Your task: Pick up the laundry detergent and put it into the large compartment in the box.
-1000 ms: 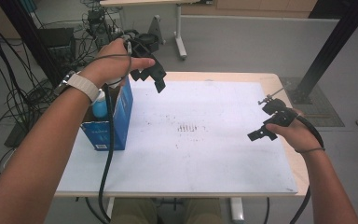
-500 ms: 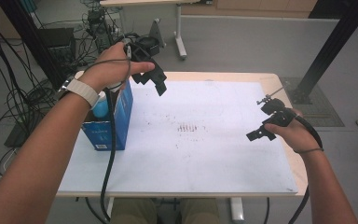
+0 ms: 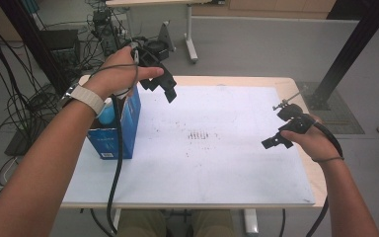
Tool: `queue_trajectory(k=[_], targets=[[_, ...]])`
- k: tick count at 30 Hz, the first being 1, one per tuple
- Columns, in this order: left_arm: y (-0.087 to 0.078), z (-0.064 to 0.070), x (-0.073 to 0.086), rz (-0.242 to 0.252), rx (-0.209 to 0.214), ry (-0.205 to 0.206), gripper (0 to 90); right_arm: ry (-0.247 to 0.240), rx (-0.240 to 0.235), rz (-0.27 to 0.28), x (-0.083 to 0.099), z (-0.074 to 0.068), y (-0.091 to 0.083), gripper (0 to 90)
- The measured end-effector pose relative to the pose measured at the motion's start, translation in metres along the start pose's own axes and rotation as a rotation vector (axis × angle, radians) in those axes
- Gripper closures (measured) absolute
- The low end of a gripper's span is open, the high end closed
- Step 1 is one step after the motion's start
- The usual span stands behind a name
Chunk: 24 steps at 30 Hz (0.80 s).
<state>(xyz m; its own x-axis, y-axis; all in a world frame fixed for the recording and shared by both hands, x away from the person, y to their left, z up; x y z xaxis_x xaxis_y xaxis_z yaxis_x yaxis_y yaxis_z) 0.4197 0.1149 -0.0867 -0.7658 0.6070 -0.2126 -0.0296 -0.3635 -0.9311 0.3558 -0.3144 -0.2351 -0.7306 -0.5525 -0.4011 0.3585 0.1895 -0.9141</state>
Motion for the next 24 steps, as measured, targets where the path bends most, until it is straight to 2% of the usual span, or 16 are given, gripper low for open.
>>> queue_trajectory(k=[24], targets=[[0.0039, -0.0057, 0.0039, -0.001, 0.004, -0.013, 9.1, 0.004, -0.001, 0.001, 0.0024, -0.0007, 0.0004, 6.7]])
Point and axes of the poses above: each handheld gripper's, and its own axes: y roughly forward along the jaws, x roughly out of its underside, z roughly to its right, the point moved 6 cm from there along y, roughly forward along the jaws, and after that the axes turned 11 degrees about x, right-handed, at the moved point
